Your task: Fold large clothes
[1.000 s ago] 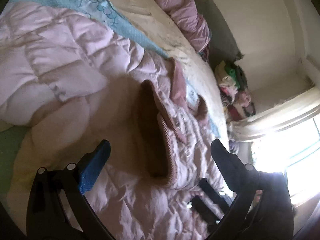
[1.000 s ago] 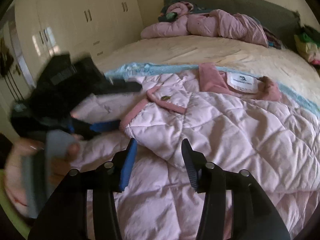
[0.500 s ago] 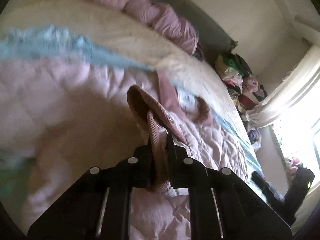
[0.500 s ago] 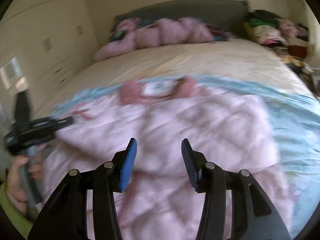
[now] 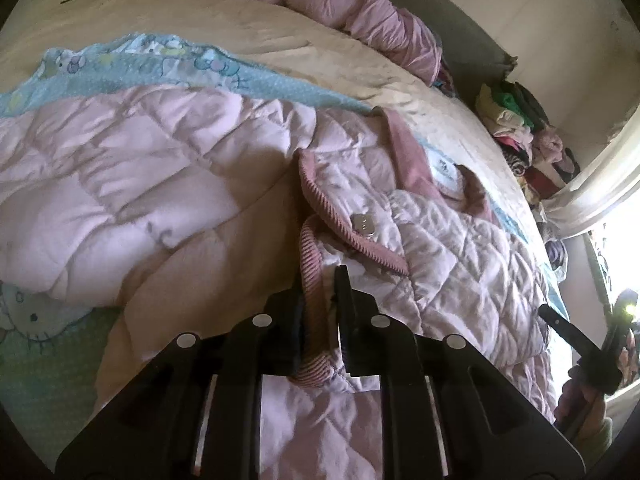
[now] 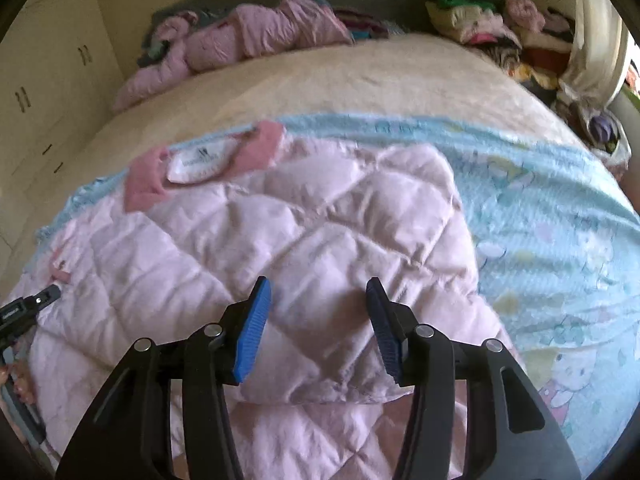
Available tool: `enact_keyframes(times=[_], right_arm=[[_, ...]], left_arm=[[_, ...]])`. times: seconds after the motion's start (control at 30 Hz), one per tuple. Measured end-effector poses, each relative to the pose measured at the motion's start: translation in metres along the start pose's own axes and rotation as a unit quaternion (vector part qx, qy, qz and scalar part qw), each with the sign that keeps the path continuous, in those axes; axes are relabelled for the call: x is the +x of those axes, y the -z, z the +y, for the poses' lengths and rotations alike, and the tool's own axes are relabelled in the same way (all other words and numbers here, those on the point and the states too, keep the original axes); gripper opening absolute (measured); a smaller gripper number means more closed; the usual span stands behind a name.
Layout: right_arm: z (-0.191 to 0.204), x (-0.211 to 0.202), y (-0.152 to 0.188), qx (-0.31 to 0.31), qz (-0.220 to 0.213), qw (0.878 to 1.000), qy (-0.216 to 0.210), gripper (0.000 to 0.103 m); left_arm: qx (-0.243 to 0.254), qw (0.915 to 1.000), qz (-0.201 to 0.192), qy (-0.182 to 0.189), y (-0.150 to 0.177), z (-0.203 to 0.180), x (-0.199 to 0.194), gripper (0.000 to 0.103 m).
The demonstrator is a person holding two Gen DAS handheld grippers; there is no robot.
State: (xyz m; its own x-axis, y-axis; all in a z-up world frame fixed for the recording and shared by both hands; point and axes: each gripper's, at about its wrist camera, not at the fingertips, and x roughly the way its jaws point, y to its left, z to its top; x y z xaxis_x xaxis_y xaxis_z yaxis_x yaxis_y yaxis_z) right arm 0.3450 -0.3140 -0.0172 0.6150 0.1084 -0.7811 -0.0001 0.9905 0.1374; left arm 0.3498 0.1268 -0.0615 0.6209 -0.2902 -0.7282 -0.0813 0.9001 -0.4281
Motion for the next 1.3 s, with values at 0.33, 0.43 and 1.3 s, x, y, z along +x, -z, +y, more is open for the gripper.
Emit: enact_keyframes(times=[0.33, 0.43, 1.3], right_arm=[[-0.018, 0.031, 0.010, 0.030, 0.030, 0.999, -0.008, 0.051], [-0.018, 0.031, 0.010, 0.030, 0.032, 0.999, -0.008, 0.051], [0.056, -0.056, 0.007, -0.010, -0.043, 0.996, -0.078, 0.098]], left_arm=[[0.001, 0.9999, 0.015, -0.005, 0.003, 0.002, 0.010, 0.015], [0.003, 0.9998, 0.018, -0.004, 0.003, 0.000, 0.010, 0.015], [0.006, 0.9963, -0.051, -0.069, -0.002, 0.001, -0.071, 0.094]])
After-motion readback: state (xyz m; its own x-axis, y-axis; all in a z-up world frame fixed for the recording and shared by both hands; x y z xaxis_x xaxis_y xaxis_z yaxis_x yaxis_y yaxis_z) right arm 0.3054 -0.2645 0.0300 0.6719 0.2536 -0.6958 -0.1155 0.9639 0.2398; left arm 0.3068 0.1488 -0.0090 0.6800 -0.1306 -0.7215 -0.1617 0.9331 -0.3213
